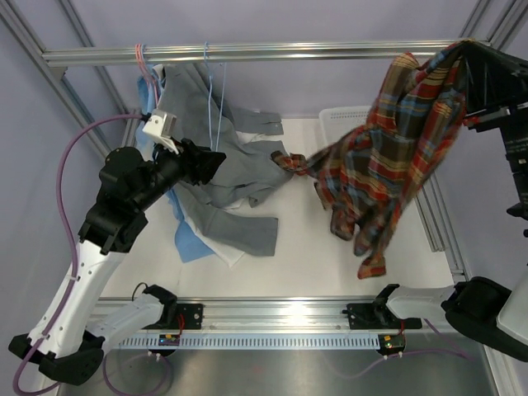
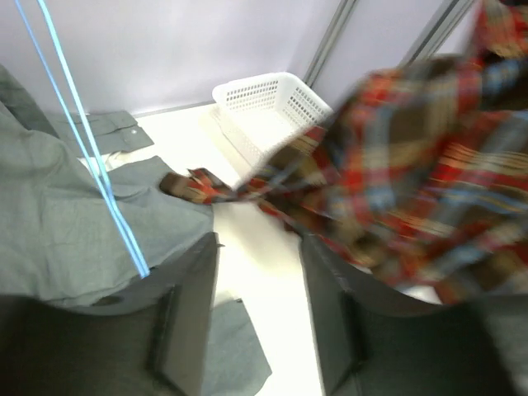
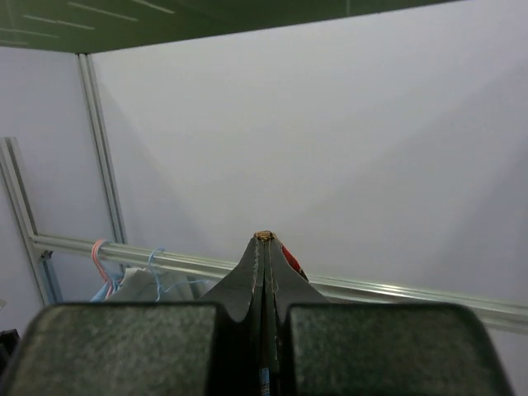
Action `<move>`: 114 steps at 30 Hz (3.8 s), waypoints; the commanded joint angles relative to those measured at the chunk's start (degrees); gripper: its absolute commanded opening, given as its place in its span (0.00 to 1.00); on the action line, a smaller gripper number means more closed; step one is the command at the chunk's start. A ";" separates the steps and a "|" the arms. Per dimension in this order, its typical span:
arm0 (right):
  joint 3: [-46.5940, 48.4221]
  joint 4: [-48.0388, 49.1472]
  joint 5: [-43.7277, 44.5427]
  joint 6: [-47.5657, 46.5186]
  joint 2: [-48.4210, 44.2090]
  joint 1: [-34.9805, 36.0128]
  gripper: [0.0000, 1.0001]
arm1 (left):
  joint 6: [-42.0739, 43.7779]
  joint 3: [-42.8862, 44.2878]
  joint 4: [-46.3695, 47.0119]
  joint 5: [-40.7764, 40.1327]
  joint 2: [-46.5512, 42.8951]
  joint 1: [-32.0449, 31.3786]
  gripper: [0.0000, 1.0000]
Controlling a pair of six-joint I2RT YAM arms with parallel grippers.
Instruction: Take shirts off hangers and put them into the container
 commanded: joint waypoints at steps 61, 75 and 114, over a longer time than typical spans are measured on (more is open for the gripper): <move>-77.21 7.40 -8.36 36.13 6.50 -1.08 0.00 | 2.70 4.11 -1.23 -11.55 -0.12 -14.08 0.78; -84.52 14.72 -16.47 31.13 1.23 -0.99 0.73 | 2.26 2.71 0.08 -10.49 0.75 -14.17 0.79; -77.75 5.76 9.34 41.93 28.03 8.50 0.78 | 2.70 4.46 -1.15 -8.56 -2.41 -14.08 0.80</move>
